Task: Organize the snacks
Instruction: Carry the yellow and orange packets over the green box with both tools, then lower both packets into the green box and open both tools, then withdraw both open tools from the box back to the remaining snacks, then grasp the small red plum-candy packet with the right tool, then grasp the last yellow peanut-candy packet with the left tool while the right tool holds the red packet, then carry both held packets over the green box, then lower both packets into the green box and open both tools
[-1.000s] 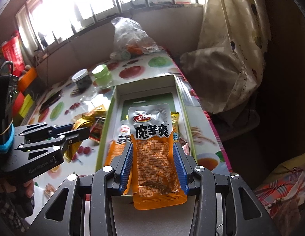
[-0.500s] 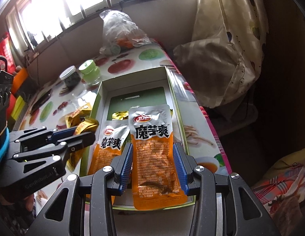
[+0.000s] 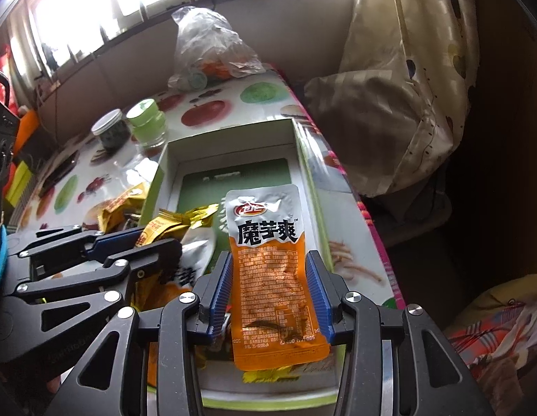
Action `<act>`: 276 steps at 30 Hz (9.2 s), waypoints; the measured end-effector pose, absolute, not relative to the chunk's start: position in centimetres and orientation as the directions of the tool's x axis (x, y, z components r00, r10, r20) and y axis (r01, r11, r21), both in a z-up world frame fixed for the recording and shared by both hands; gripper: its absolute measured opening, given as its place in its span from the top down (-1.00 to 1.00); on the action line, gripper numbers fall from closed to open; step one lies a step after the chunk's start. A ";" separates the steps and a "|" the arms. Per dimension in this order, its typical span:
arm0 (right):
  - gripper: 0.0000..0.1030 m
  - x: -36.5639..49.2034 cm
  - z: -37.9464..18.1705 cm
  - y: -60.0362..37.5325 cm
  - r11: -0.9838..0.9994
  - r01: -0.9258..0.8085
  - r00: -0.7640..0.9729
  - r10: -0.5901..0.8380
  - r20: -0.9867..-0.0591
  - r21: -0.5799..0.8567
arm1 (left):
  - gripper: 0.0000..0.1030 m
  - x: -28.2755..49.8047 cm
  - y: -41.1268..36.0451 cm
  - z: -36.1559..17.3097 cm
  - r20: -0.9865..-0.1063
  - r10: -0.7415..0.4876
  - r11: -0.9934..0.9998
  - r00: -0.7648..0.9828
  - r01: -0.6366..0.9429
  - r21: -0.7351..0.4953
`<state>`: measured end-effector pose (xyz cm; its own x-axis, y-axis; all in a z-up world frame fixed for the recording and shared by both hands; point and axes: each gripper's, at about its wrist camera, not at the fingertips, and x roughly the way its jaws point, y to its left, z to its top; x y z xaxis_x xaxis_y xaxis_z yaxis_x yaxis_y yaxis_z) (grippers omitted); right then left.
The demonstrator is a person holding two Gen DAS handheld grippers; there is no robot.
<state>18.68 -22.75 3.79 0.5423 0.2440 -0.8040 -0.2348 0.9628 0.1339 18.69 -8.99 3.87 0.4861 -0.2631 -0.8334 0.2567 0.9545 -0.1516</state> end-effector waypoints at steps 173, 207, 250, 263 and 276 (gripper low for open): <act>0.84 14.9 3.4 -11.4 0.884 -0.399 0.457 0.421 -0.784 0.242 | 0.05 21.7 4.0 1.1 -0.838 -0.227 0.974 0.496 0.093 -0.209; 0.84 13.3 4.7 -12.4 0.881 -0.395 0.487 0.441 -0.754 0.260 | 0.58 20.5 3.7 2.5 -0.817 -0.185 0.983 0.546 0.092 -0.162; 0.84 14.3 6.0 -22.8 0.958 -0.168 0.632 0.285 -0.721 0.231 | 0.57 16.5 -6.2 5.5 -0.790 -0.294 0.948 0.538 0.270 -0.169; 0.72 15.3 4.8 -22.6 0.954 -0.173 0.618 0.299 -0.727 0.246 | 0.57 16.7 -7.6 5.0 -0.800 -0.287 0.950 0.526 0.260 -0.170; 0.52 13.9 5.7 -23.1 0.958 -0.161 0.638 0.285 -0.715 0.238 | 0.29 16.0 -7.9 5.5 -0.795 -0.299 0.948 0.527 0.258 -0.185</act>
<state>13.94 -23.09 5.66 0.6379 0.2852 -0.7154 -0.1611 0.9578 0.2382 16.01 -7.87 5.51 0.5275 -0.2989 -0.7953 0.2579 0.9482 -0.1853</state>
